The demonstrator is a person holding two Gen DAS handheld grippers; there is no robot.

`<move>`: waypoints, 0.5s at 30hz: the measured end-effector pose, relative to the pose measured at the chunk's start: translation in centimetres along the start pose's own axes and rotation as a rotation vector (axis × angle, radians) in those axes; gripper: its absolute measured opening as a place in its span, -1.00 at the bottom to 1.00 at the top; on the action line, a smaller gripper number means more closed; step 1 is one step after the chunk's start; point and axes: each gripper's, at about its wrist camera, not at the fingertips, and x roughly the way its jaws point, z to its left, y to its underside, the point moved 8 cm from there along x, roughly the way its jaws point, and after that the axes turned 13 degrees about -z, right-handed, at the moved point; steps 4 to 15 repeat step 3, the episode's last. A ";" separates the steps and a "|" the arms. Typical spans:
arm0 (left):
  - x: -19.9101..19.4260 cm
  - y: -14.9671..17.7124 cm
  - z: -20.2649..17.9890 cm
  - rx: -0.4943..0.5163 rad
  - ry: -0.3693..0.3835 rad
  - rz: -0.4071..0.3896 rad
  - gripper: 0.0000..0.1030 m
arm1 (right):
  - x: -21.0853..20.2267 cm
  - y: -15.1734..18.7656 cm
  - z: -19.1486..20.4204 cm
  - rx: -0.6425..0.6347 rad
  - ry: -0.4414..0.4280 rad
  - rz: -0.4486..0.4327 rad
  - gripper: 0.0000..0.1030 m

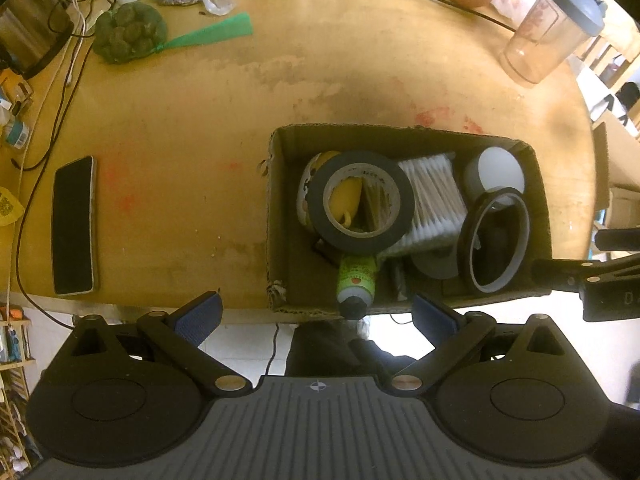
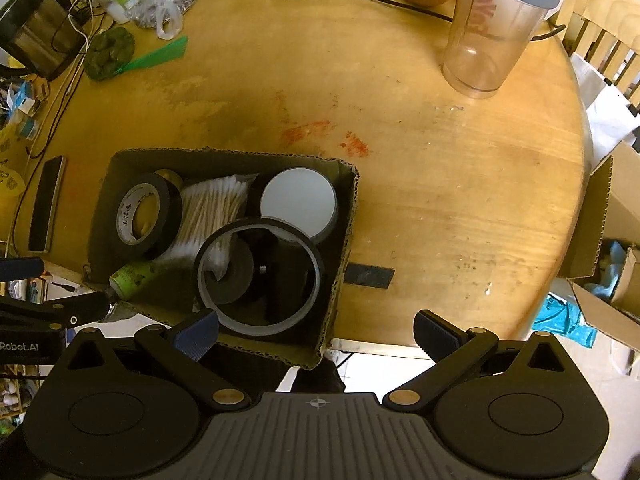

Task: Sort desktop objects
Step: 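Lower the clear ring into the box and open the right gripper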

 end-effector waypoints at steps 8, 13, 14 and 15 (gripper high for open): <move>-0.1 -0.1 0.0 0.000 0.015 -0.010 1.00 | 0.1 0.0 0.1 -0.001 -0.002 0.003 1.00; -0.1 -0.1 0.0 0.000 0.015 -0.010 1.00 | 0.1 0.0 0.1 -0.001 -0.002 0.003 1.00; -0.1 -0.1 0.0 0.000 0.015 -0.010 1.00 | 0.1 0.0 0.1 -0.001 -0.002 0.003 1.00; -0.1 -0.1 0.0 0.000 0.015 -0.010 1.00 | 0.1 0.0 0.1 -0.001 -0.002 0.003 1.00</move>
